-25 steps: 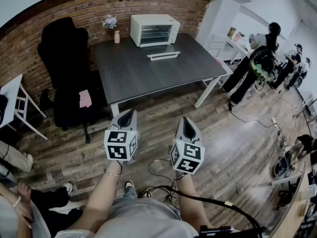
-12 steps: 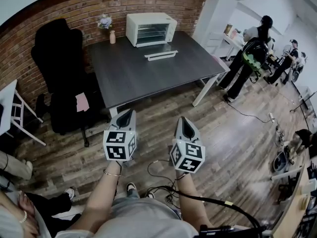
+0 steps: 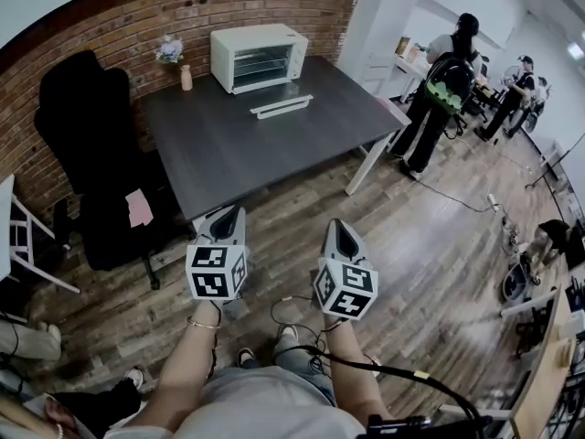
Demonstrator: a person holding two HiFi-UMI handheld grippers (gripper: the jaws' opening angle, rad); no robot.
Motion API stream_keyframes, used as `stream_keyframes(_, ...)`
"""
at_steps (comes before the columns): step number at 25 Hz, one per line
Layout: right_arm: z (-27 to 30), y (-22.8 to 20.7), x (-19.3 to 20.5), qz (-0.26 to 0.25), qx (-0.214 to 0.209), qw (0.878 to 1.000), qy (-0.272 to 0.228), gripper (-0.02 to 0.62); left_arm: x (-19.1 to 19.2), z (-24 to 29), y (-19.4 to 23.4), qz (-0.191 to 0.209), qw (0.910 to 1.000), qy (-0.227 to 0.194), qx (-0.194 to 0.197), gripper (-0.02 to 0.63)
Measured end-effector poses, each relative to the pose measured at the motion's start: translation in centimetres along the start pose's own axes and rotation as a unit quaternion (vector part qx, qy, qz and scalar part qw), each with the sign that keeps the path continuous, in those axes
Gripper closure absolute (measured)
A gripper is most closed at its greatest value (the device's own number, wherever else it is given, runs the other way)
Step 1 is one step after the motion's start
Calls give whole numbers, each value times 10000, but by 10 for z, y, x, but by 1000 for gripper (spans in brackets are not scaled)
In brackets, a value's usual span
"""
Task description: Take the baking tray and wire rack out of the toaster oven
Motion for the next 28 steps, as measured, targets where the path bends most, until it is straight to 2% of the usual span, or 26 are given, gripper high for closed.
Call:
stream_keyframes(12,111,-57,-11,45,136,9998,136,594,-14,125,2,62,9998,144,83,600)
stream_keyframes(28,280,-159,-62,-234,-526,9981,222,594,-59,310,-25,-60,9995,-7,-303,600)
Point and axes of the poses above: the fingertips, and each gripper's own axes: z forward along the fingers, y to its left, x out of its underside, the point moved 8 cm from there along -z, backward along the fingers
